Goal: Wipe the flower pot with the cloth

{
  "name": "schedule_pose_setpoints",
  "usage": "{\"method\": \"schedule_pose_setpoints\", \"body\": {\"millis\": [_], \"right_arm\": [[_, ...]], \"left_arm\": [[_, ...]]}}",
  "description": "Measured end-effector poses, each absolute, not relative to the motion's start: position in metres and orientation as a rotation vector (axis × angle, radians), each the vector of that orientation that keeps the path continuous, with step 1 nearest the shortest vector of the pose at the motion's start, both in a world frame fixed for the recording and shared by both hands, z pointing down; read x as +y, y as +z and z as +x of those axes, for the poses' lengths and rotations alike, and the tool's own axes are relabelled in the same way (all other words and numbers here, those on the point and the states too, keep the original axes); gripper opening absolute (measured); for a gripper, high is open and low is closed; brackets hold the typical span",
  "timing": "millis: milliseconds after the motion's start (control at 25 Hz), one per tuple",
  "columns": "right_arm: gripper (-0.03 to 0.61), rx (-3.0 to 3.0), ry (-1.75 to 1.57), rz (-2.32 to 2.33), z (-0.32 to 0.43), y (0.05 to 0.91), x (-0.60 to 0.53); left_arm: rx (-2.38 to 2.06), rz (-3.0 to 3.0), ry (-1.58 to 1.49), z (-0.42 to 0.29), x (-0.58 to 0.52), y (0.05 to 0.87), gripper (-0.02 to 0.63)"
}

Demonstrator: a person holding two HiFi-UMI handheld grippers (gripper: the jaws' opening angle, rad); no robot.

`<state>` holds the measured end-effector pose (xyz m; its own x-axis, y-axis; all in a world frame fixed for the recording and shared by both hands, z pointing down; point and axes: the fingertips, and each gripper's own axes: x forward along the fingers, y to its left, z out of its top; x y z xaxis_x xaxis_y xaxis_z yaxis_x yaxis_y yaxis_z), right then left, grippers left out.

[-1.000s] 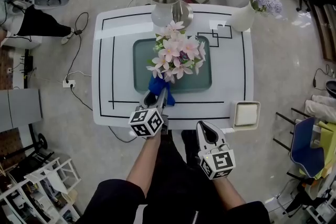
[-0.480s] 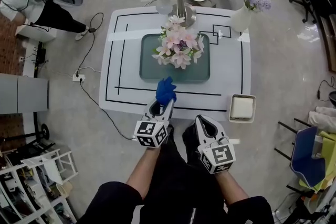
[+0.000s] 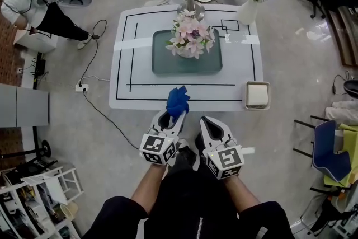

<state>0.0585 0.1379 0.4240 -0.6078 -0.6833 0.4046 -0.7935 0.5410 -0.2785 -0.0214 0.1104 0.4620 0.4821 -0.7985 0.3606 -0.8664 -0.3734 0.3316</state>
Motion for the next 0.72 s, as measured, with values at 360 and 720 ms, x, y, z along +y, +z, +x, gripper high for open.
{"method": "schedule_pose_setpoints", "body": {"millis": [360,720], "right_arm": [[0.008,-2.527,0.584,1.248,0.021,0.414,0.209],[0.008,-2.540,0.542,1.225,0.000,0.404,0.248]], "left_arm": [[-1.338,2.284,0.196,-0.057,0.202,0.450,0.153],[-1.347,2.334,0.155,-0.074,0.247,0.429,0.153]]}}
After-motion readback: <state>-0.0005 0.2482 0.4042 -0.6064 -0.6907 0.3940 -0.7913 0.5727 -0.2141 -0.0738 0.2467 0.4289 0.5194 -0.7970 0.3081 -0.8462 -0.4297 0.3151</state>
